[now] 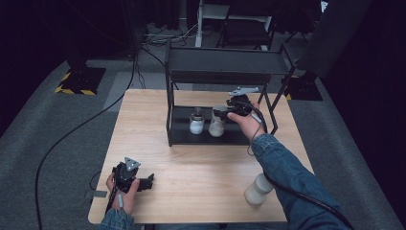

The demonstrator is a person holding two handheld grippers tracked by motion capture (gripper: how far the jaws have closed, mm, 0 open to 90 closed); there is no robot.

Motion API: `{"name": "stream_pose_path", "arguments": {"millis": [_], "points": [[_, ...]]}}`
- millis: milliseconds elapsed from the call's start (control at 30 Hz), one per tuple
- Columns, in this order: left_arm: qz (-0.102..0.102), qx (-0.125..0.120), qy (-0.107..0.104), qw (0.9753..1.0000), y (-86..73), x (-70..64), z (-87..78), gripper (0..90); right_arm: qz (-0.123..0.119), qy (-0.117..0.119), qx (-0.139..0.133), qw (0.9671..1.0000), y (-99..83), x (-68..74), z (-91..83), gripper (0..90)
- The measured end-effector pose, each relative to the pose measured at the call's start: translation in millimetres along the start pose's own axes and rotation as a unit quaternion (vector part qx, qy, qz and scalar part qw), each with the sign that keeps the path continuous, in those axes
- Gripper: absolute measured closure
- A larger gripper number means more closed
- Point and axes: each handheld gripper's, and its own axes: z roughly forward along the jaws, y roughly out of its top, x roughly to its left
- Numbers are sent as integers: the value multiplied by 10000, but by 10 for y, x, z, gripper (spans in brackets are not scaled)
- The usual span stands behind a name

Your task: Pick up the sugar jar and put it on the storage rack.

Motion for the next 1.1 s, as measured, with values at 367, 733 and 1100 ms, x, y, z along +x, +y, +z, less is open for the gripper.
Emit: {"name": "stream_pose_path", "arguments": {"millis": [367, 733, 1100], "points": [[13, 6, -1, 10000, 2, 2, -2, 3, -68, -92, -130, 9999, -36, -5, -394, 205], [12, 1, -6, 10000, -6, 5, -7, 3, -144, -109, -147, 9997, -67, -18, -667, 205], [-12, 5, 21, 10000, -1, -5, -4, 3, -102, -160, -183, 9997, -184, -13, -907, 205]]}}
